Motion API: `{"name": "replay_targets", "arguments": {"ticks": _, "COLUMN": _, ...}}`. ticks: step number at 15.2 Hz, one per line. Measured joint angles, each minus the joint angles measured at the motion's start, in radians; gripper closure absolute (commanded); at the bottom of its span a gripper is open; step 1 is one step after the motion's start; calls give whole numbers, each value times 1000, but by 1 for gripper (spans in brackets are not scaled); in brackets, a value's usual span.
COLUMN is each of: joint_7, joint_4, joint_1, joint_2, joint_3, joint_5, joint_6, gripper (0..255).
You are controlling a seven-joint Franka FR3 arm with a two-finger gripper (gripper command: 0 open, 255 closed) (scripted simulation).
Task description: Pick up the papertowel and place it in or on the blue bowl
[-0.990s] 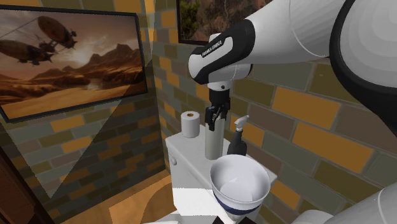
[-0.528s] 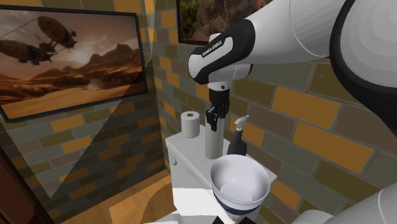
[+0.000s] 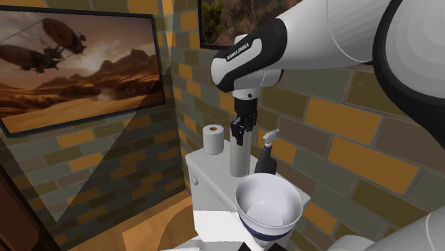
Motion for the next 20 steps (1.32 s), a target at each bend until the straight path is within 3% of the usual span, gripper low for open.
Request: {"name": "replay_targets", "arguments": {"ticks": 20, "joint_7": -7, "joint_4": 247, "joint_1": 10, "joint_2": -18, "joint_3": 26, "joint_5": 10, "joint_6": -264, "gripper": 255}}
